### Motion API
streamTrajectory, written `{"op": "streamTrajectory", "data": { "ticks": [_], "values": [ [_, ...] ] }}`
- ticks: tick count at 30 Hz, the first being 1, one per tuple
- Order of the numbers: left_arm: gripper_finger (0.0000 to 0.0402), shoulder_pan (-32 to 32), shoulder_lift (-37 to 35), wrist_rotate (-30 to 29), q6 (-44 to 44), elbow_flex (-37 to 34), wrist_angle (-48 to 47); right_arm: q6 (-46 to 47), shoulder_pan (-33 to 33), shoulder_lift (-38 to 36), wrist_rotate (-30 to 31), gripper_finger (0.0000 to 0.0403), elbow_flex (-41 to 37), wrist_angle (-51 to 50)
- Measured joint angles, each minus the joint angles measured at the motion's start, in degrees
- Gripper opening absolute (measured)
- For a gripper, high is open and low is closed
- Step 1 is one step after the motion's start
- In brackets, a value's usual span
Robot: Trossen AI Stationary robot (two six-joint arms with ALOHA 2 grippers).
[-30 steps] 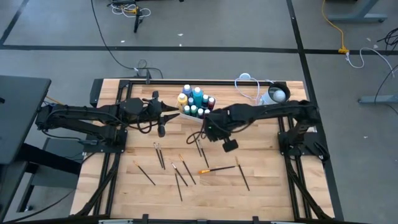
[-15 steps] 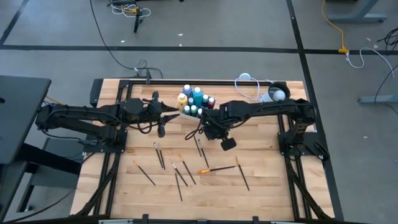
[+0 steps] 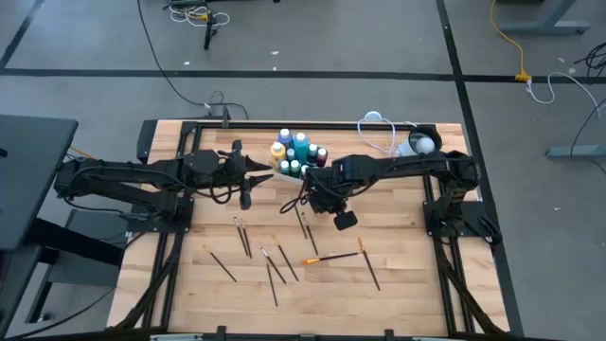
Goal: Pick & Place Paint Supplies
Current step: Move the orange cup to the middle of the table
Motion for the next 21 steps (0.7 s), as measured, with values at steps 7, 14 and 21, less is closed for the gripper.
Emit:
{"op": "streamTrajectory", "data": {
  "ticks": [7, 14, 21],
  "values": [
    [0.0103, 0.0, 0.0, 0.3, 0.0, 0.0, -1.2, 3.4, 0.5, -0.5, 0.1, 0.0075, 0.0, -0.1],
    [0.0103, 0.0, 0.0, 0.3, 0.1, 0.0, -2.7, 14.0, 1.3, -0.7, 0.0, 0.0096, 0.0, 0.1],
    [0.0103, 0.0, 0.0, 0.3, -0.1, 0.0, -2.7, 16.5, 3.4, -4.2, 4.8, 0.0108, 0.0, -0.6]
  ]
}}
